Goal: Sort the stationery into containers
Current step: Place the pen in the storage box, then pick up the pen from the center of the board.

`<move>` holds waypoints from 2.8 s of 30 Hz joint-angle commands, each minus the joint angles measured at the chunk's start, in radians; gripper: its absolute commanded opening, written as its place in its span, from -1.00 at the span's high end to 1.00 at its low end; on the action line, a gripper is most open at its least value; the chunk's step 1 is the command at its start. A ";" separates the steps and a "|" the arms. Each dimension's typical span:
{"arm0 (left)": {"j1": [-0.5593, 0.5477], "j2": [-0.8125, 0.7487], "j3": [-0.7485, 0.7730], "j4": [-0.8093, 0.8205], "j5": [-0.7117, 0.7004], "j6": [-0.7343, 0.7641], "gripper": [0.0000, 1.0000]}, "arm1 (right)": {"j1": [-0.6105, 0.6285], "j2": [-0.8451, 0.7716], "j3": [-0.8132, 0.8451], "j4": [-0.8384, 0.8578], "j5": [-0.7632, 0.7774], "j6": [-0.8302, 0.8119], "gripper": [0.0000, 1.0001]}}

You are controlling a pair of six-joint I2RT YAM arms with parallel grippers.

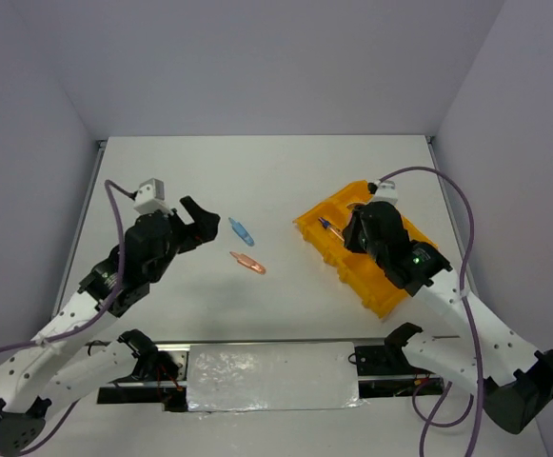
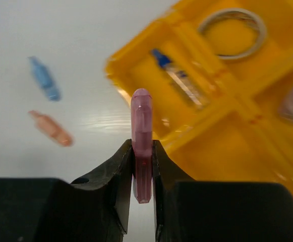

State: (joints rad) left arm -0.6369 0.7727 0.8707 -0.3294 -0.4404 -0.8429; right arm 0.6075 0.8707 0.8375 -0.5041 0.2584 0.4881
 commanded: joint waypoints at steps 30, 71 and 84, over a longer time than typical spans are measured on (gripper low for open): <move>0.011 0.122 -0.045 -0.083 0.132 0.120 -0.99 | -0.120 0.298 0.169 -0.441 0.249 -0.123 -0.32; 0.057 -0.119 0.031 -0.399 -0.103 0.022 -0.99 | 0.371 1.214 0.686 -0.054 -0.136 -0.583 -0.16; 0.056 -0.115 0.004 -0.359 -0.067 0.016 -0.99 | 0.376 1.115 0.532 0.039 -0.269 -0.511 1.00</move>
State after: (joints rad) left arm -0.5850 0.6579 0.8928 -0.7425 -0.5343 -0.8394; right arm 0.9756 2.0300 1.4204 -0.4721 0.0437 -0.0589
